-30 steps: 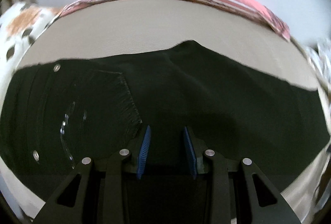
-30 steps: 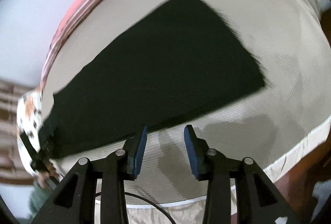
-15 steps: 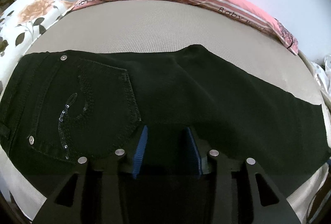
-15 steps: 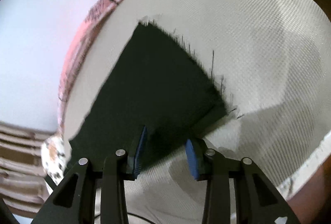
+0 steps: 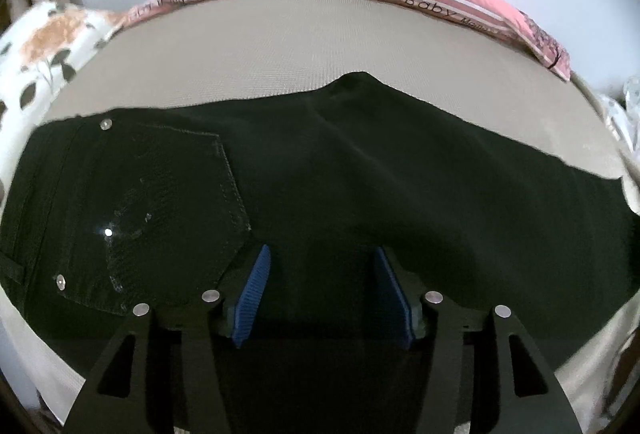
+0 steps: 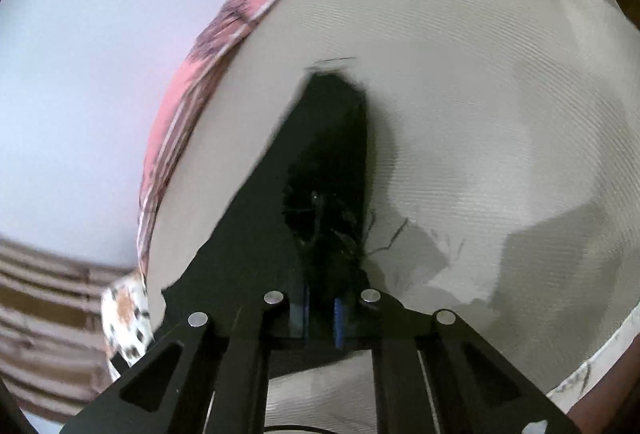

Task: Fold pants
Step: 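Grasp the frayed hems with the right tool and fold them toward the waistband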

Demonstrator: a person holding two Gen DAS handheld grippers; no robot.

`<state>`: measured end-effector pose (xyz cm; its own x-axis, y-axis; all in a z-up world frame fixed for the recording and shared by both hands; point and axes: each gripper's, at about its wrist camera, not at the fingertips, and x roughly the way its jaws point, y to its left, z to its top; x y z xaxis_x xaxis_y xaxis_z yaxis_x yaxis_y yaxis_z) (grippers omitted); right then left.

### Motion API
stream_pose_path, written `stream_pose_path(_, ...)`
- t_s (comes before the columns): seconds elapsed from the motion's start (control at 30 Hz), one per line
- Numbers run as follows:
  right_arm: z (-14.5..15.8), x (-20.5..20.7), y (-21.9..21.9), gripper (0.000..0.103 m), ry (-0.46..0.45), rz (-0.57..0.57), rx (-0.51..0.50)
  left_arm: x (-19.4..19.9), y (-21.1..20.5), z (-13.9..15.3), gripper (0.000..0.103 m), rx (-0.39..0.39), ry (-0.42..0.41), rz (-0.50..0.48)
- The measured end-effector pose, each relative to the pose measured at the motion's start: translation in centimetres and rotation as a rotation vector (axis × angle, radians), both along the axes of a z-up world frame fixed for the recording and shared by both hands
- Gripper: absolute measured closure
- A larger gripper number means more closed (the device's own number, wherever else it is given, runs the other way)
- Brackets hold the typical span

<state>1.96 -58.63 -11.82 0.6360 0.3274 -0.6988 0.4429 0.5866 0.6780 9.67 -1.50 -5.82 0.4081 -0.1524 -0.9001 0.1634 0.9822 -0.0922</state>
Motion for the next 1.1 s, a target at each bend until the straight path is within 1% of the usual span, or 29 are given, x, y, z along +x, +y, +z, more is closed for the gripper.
stream_pose_path(0.03, 0.8, 1.0, 0.9, 0.094, -0.008, 0.034, -0.021, 0.3, 0.4, 0.3, 0.047, -0.033, 0.023, 0.007)
stream_pose_path(0.07, 1.8, 2.4, 2.3, 0.094, -0.013, 0.083, -0.048, 0.6, 0.6, 0.4, 0.047, -0.046, 0.034, 0.013)
stream_pose_path(0.13, 3.2, 4.5, 4.4, 0.094, -0.031, 0.143, -0.054, 1.0, 1.2, 1.1, 0.047, -0.075, 0.056, 0.029)
stream_pose_path(0.27, 5.2, 9.5, 10.1, 0.094, -0.069, 0.288, -0.052, 0.9, 2.4, 3.0, 0.047, -0.105, 0.044, 0.035)
stream_pose_path(0.33, 5.5, 11.4, 12.9, 0.094, -0.080, 0.347, -0.037, 0.7, 3.2, 4.1, 0.047, -0.116, 0.029, 0.038)
stream_pose_path(0.43, 5.7, 13.9, 18.6, 0.094, -0.091, 0.464, -0.010, 0.3, 4.4, 5.1, 0.047, -0.120, 0.024, 0.046)
stream_pose_path(0.5, 5.3, 15.1, 23.1, 0.094, -0.094, 0.557, 0.016, 0.0, 5.6, 5.7, 0.047, -0.134, 0.016, 0.060)
stream_pose_path(0.57, 4.7, 15.6, 27.9, 0.094, -0.086, 0.660, -0.006, -0.5, 6.9, 6.1, 0.047, -0.140, 0.015, 0.078)
stream_pose_path(0.67, 3.3, 14.6, 33.9, 0.094, -0.057, 0.814, -0.038, -1.1, 8.9, 6.3, 0.047, -0.169, 0.022, 0.103)
stream_pose_path(0.77, 1.3, 13.6, 38.1, 0.094, -0.007, 0.935, -0.128, -1.5, 9.8, 6.3, 0.047, -0.178, 0.025, 0.102)
stream_pose_path(0.8, 0.7, 13.3, 39.0, 0.094, 0.014, 0.966, -0.167, -1.5, 10.0, 6.3, 0.047, -0.179, 0.028, 0.097)
stream_pose_path(0.87, 0.0, 12.6, 39.9, 0.092, 0.014, 1.001, -0.234, -1.5, 9.9, 6.1, 0.047, -0.189, 0.033, 0.080)
stream_pose_path(1.0, -0.2, 12.4, 40.0, 0.085, 0.055, 1.052, -0.213, -1.2, 8.9, 5.5, 0.047, -0.205, 0.058, 0.037)
stream_pose_path(1.07, 0.0, 12.1, 39.9, 0.074, 0.073, 1.081, -0.194, -1.2, 8.2, 5.3, 0.047, -0.225, 0.076, 0.009)
stream_pose_path(1.1, 0.5, 12.0, 40.0, 0.072, 0.070, 1.088, -0.186, -1.1, 7.9, 5.1, 0.047, -0.231, 0.087, 0.000)
